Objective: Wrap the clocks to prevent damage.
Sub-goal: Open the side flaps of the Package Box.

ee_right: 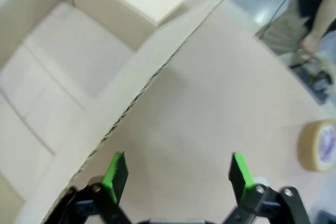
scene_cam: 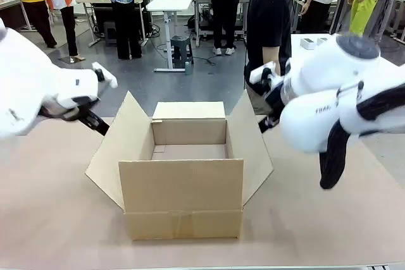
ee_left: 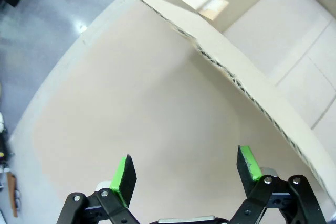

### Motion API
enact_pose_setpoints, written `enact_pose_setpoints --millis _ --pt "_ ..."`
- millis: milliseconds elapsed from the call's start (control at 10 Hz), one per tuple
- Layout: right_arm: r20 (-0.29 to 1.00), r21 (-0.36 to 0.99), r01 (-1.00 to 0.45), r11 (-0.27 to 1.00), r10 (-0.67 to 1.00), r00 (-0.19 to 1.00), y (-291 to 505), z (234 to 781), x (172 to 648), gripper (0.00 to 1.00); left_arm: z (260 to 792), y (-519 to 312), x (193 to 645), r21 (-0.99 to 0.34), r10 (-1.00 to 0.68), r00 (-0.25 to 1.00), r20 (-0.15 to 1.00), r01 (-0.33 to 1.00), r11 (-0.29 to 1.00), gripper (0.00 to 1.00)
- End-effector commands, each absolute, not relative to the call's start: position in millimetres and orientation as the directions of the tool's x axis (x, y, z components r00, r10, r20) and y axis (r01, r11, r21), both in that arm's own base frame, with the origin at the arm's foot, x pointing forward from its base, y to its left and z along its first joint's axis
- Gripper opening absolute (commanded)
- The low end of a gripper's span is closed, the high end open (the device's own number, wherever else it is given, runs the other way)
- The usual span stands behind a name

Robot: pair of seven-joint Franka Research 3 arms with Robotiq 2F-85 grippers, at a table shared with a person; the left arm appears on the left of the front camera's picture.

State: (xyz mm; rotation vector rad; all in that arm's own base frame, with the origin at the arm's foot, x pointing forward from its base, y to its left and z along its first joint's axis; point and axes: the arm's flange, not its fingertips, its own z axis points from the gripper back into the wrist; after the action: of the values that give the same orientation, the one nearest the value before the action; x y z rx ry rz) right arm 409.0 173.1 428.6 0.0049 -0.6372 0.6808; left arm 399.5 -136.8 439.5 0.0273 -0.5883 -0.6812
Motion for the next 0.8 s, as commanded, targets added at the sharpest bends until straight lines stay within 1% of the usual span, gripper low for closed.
enact_pose_setpoints --millis 0,100,200,300,400,500,600,700 --pt "0.562 -0.247 -0.554 0.796 0.583 0.587 177.4 502.7 420.7 1.00 506.5 -91.5 383.0 0.258 -0.629 0.610 0.482 0.588 0.767 1.00" --pt "0.605 -0.259 -0.508 0.822 0.548 0.578 178.8 542.0 421.3 1.00 539.1 -79.8 379.2 0.265 -0.647 0.593 0.479 0.605 0.751 1.00" --pt "0.643 -0.264 -0.474 0.840 0.520 0.563 177.0 574.2 418.4 1.00 556.3 -68.5 367.3 0.268 -0.653 0.579 0.489 0.612 0.744 1.00" --pt "0.655 -0.280 -0.453 0.846 0.514 0.555 173.9 599.5 414.1 1.00 570.7 -62.8 356.9 0.275 -0.660 0.566 0.494 0.619 0.736 1.00" --pt "0.638 -0.302 -0.449 0.841 0.528 0.560 169.8 614.7 409.3 1.00 579.0 -57.4 350.9 0.276 -0.664 0.563 0.492 0.622 0.732 1.00" --pt "0.660 -0.261 -0.495 0.829 0.527 0.536 166.6 597.7 414.8 1.00 585.4 -54.5 344.2 0.276 -0.685 0.552 0.475 0.645 0.712 1.00" --pt "0.660 -0.261 -0.495 0.829 0.527 0.536 166.6 597.7 414.8 1.00 582.7 -58.4 352.4 0.259 -0.641 0.572 0.512 0.609 0.750 1.00" --pt "0.660 -0.261 -0.495 0.829 0.527 0.536 166.6 597.7 414.8 1.00 582.7 -58.4 352.4 0.259 -0.641 0.572 0.512 0.609 0.750 1.00"
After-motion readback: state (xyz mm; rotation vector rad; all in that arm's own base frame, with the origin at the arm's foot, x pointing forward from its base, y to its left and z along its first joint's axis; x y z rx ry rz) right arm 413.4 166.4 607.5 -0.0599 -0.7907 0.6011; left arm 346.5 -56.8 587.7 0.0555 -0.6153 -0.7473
